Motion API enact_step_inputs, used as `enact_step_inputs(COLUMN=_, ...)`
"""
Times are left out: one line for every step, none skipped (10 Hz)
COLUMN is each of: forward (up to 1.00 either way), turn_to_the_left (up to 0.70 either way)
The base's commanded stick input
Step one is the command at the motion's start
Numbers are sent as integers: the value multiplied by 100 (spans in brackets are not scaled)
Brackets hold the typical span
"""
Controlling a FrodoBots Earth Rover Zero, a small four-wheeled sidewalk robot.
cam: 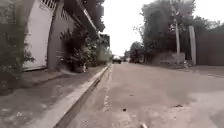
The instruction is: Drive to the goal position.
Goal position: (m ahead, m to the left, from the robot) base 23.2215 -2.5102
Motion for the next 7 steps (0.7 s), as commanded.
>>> enact_step_inputs(forward=100, turn_to_the_left=0)
enact_step_inputs(forward=100, turn_to_the_left=-10)
enact_step_inputs(forward=100, turn_to_the_left=-27)
enact_step_inputs(forward=100, turn_to_the_left=-27)
enact_step_inputs(forward=100, turn_to_the_left=-27)
enact_step_inputs(forward=100, turn_to_the_left=-27)
enact_step_inputs(forward=100, turn_to_the_left=-27)
